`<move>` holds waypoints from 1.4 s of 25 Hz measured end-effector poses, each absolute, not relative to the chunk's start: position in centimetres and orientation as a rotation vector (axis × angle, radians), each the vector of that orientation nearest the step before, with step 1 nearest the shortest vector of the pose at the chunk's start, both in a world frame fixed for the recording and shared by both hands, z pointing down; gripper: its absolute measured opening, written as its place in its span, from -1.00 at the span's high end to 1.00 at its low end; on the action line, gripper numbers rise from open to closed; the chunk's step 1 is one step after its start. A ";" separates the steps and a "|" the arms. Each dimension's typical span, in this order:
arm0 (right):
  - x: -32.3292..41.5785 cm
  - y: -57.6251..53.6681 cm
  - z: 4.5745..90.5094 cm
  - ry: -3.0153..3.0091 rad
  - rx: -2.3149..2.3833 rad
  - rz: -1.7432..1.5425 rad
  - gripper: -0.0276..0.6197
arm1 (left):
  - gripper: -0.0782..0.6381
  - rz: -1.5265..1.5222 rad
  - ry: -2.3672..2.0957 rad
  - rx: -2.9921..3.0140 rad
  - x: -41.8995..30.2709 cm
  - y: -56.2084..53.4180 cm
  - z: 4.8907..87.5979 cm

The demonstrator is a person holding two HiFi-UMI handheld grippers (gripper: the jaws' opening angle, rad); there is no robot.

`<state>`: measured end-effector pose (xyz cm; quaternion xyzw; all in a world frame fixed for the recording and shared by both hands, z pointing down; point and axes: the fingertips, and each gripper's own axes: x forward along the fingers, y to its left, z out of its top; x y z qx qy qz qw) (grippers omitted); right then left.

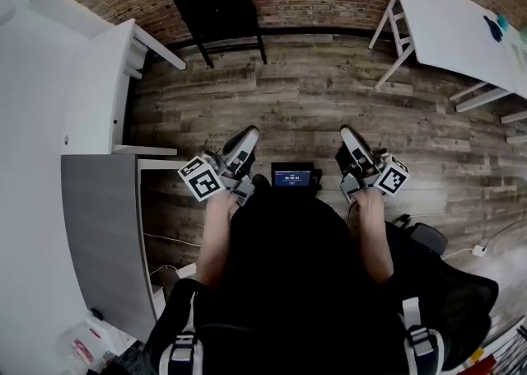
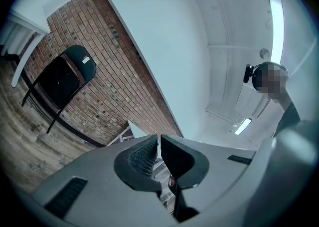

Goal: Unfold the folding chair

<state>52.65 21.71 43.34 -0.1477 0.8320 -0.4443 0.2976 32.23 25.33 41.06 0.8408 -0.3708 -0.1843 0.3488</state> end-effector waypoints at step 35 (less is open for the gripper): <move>37.3 9.4 40.8 2.468 -0.502 -1.148 0.77 | 0.36 -0.788 -0.855 2.019 18.7 13.0 43.4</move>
